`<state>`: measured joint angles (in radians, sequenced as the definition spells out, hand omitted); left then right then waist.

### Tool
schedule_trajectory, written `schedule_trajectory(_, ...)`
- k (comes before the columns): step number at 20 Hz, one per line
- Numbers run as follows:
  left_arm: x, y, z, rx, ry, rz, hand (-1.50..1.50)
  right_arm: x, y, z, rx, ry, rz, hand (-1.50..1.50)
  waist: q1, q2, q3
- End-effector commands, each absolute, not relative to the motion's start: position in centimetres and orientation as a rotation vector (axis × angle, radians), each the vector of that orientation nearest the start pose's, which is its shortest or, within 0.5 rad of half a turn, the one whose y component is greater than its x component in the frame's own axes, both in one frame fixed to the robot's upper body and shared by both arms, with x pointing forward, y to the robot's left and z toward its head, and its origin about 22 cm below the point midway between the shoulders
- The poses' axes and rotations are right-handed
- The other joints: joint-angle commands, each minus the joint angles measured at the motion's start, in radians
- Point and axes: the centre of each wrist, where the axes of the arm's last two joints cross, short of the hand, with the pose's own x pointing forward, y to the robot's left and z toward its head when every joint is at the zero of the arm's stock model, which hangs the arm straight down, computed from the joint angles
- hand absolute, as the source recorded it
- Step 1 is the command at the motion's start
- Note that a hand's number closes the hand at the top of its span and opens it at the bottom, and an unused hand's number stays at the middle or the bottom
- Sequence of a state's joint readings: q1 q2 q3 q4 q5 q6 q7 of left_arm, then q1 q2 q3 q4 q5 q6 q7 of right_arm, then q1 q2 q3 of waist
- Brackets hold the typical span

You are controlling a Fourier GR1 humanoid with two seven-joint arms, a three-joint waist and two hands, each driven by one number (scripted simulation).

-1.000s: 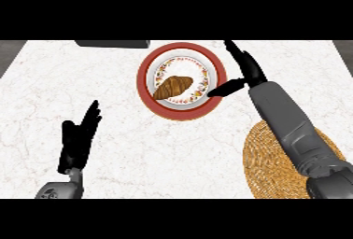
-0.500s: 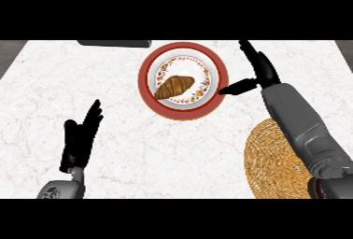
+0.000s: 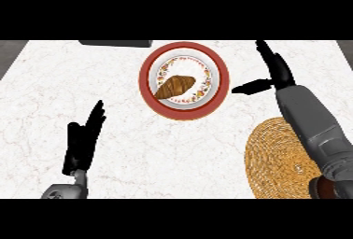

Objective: Pick the croissant from the placemat and place it in the plate

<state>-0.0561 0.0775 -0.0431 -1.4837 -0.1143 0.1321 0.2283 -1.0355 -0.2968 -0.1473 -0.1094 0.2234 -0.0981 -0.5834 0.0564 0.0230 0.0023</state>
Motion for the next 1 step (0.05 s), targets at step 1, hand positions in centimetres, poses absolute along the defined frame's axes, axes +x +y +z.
schedule_trajectory(1, 25.91, 22.01, -0.45, 0.207, -1.323, -0.072, 0.0, 42.85, -26.14, 2.12, -0.365, -1.682, 0.456, -1.5, 0.001, 0.002, 0.0)
